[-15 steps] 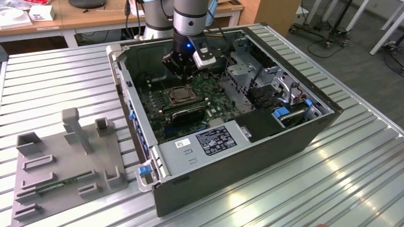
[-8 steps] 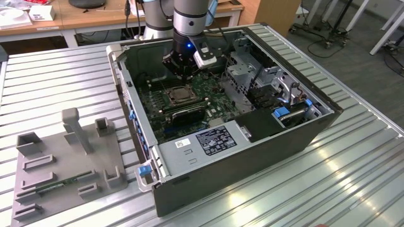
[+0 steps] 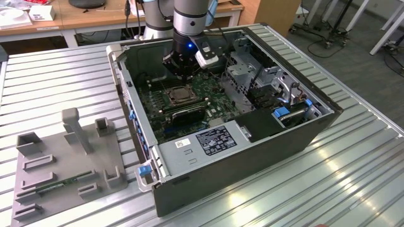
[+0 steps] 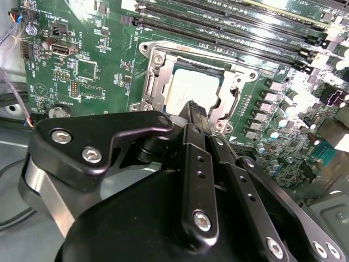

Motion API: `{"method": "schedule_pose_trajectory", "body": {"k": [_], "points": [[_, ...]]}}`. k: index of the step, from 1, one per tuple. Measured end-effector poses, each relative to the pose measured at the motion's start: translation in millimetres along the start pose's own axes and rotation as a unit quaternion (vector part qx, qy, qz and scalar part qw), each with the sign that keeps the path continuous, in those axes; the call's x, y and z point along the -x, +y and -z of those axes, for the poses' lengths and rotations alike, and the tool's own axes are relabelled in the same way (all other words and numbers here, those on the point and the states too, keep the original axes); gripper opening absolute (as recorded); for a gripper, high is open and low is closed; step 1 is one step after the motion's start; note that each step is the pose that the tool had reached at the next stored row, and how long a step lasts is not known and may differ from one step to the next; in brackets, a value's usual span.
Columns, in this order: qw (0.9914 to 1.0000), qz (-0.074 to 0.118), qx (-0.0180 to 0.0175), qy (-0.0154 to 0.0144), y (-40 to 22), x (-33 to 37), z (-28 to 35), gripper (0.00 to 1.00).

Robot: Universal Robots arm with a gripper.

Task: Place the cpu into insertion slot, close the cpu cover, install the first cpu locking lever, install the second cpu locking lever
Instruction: 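Close the cpu cover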

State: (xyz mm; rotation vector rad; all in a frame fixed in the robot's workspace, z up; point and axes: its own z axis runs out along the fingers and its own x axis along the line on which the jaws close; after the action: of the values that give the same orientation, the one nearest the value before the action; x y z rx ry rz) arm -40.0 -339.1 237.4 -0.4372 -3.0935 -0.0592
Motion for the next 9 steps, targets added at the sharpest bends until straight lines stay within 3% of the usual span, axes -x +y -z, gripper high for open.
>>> {"method": "schedule_pose_trajectory", "body": {"k": [9], "points": [[1.00000, 0.000, 0.0000, 0.0000, 0.0, 0.0, 0.0, 0.11]]}}
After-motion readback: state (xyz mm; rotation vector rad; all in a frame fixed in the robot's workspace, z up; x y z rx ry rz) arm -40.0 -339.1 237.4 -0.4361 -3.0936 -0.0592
